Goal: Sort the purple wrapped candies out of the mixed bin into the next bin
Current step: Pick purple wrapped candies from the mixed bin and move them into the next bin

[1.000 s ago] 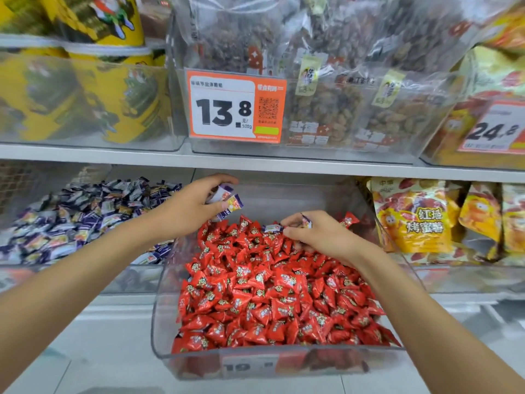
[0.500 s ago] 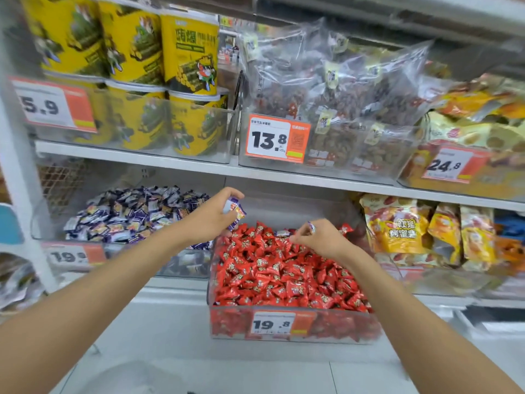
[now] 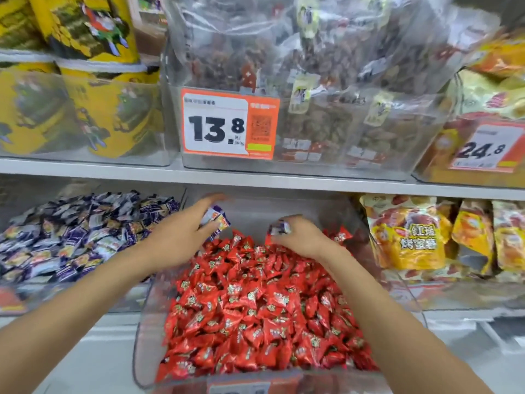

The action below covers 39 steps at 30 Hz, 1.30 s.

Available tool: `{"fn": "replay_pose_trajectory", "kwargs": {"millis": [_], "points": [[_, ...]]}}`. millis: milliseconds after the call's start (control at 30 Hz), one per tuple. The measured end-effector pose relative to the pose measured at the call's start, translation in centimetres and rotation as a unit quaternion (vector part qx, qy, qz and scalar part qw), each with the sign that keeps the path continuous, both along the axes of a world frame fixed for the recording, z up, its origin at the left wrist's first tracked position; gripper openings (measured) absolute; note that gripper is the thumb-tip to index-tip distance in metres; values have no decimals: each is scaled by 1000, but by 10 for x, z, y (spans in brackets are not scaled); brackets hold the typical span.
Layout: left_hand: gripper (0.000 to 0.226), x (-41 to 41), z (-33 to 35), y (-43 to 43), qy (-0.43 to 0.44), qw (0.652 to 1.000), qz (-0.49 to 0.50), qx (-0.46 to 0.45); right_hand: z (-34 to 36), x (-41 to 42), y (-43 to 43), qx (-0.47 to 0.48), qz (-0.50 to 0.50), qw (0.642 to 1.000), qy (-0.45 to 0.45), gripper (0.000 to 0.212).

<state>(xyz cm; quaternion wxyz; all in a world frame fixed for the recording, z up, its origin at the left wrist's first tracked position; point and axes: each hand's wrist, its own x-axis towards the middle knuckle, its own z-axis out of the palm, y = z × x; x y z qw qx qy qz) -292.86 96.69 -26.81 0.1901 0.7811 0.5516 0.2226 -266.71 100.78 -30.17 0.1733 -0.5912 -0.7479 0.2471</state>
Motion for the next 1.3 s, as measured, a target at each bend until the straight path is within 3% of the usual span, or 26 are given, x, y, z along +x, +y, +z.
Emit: {"fn": "replay_pose_trajectory", "kwargs": {"millis": [67,167,300,400,567,667,767,900,967,1133,1200,1300], "points": [[46,-2,-2,1,1,1000,-5,8,15,18,-13,6,-5,997,73,15],[46,1,3,-5,-30,999,-15,-2,32,35,-39,-8,-8,995,100,28],[16,1,21,-35,-47,999,-10,-3,51,27,-70,-14,-22,997,79,21],[9,-12,29,-59,-74,997,-14,5,67,5,-92,-34,-15,998,51,21],[16,-55,42,-91,-114,993,-8,-34,89,-55,-122,-38,65,996,40,18],[15,-91,44,-96,-113,991,30,-58,101,-107,-129,-14,118,989,90,4],[22,-134,44,-92,-75,991,84,-73,107,-163,-120,9,159,982,100,6],[42,-194,40,-75,13,984,125,-128,94,-227,-86,1,195,981,-12,23],[47,-219,40,-59,36,982,151,-112,90,-254,-67,-2,208,977,-50,29],[73,-239,40,-23,131,972,163,-106,83,-283,-39,-50,235,965,-106,81],[70,-238,34,-19,160,968,151,-118,80,-273,-37,-45,221,967,-118,74],[46,-224,27,-26,143,978,124,-89,84,-237,-51,27,172,980,-97,48]]}}
